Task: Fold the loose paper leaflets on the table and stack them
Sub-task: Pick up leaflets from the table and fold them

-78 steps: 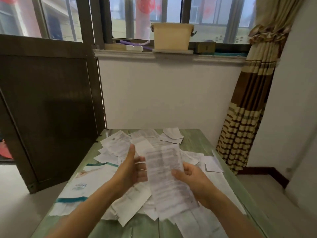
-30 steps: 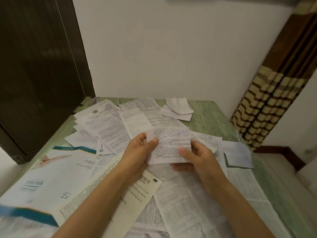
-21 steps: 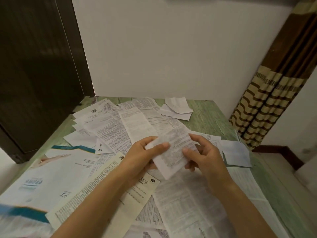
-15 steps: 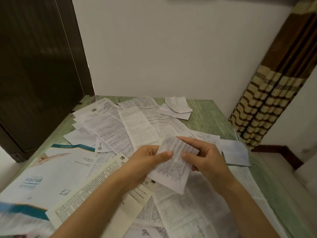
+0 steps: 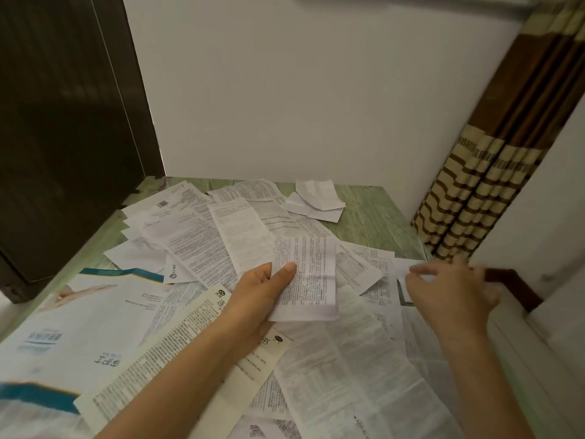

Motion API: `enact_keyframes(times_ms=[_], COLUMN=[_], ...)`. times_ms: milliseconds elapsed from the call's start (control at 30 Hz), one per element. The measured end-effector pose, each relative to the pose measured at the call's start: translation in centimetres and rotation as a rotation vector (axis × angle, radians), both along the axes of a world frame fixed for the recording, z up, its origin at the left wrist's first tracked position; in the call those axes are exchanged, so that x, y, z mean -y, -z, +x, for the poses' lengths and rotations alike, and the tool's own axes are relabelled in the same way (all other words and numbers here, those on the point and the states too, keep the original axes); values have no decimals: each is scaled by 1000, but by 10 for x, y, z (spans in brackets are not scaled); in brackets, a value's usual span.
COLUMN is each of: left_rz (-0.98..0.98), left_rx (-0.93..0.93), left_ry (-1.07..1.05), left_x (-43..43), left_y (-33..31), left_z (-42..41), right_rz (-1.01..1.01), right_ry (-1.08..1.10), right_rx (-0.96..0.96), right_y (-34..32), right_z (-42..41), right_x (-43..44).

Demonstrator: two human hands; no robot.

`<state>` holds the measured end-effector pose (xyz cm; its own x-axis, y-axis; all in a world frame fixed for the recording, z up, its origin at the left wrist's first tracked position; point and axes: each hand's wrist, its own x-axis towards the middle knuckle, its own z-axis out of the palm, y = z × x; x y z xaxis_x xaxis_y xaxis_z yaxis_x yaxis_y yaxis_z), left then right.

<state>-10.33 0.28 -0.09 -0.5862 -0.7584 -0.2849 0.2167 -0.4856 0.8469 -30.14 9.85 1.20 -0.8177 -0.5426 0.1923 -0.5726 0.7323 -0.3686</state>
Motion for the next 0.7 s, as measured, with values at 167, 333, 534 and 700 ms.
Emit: enact_keyframes(times_ms=[167, 333, 534, 700], left_rz=[37, 69, 71, 42], left_rx=[-27, -50, -97, -93], left_ry=[-23, -88, -127, -144], left_x=[-1, -2, -5, -11], left_y=[-1, -2, -4, -7], left_z=[-1, -4, -5, -7], right_rz=[-94, -746, -1049, -776], right_ry=[-59, -135, -352, -578], right_rx=[186, -168, -62, -350], right_y=[3, -10, 1, 23], right_z=[-1, 19, 57, 82], right_x=[1, 5, 16, 27])
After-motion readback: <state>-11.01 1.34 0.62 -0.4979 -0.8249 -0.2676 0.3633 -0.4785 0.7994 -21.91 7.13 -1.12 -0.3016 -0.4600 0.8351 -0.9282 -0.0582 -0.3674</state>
